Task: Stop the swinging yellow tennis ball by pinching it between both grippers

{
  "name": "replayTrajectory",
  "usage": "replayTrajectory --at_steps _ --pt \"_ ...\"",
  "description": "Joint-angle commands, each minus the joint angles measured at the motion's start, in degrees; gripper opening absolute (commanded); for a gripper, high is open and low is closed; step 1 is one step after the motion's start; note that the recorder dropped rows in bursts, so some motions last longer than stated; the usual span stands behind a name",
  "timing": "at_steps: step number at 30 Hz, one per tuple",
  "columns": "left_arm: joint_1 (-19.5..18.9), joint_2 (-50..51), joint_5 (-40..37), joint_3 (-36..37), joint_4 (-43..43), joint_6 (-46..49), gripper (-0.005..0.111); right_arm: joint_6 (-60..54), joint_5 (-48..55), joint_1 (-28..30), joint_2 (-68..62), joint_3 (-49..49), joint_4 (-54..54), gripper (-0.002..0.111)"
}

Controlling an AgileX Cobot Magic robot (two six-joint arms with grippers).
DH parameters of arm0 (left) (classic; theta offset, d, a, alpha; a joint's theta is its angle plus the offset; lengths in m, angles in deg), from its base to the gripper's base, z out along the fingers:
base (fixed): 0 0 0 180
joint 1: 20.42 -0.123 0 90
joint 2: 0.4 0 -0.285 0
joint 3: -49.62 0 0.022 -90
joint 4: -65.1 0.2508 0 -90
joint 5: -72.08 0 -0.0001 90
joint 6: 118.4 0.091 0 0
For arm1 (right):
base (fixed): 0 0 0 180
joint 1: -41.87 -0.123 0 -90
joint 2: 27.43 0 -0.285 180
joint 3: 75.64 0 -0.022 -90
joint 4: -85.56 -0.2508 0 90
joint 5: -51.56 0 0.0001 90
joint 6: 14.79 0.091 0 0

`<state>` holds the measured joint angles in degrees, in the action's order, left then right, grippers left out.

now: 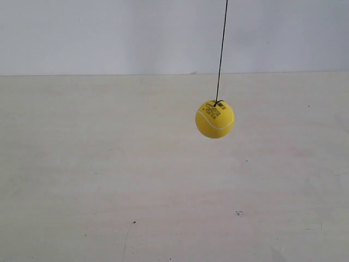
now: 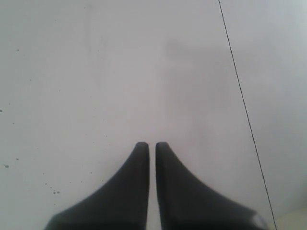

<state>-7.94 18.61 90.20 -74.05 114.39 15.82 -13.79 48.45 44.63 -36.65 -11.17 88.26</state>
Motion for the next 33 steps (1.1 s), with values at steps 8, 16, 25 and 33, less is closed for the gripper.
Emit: replayTrajectory --at_steps 8,16,25,33 --pt "0.1 -0.5 -0.1 0.4 -0.6 -0.5 0.005 -9.8 9.9 0.1 1.4 12.8 -6.3 0.000" --pt "0.1 -0.5 -0.2 0.4 -0.6 -0.5 0.005 -11.1 23.4 0.1 1.4 12.8 -2.7 0.000" --pt "0.1 -0.5 -0.2 0.4 -0.6 -0.5 0.005 -13.1 23.5 0.1 1.4 12.8 -2.4 0.000" --pt "0.1 -0.5 -0.2 0.4 -0.6 -0.5 0.005 -13.1 23.1 0.1 1.4 12.8 -2.4 0.000"
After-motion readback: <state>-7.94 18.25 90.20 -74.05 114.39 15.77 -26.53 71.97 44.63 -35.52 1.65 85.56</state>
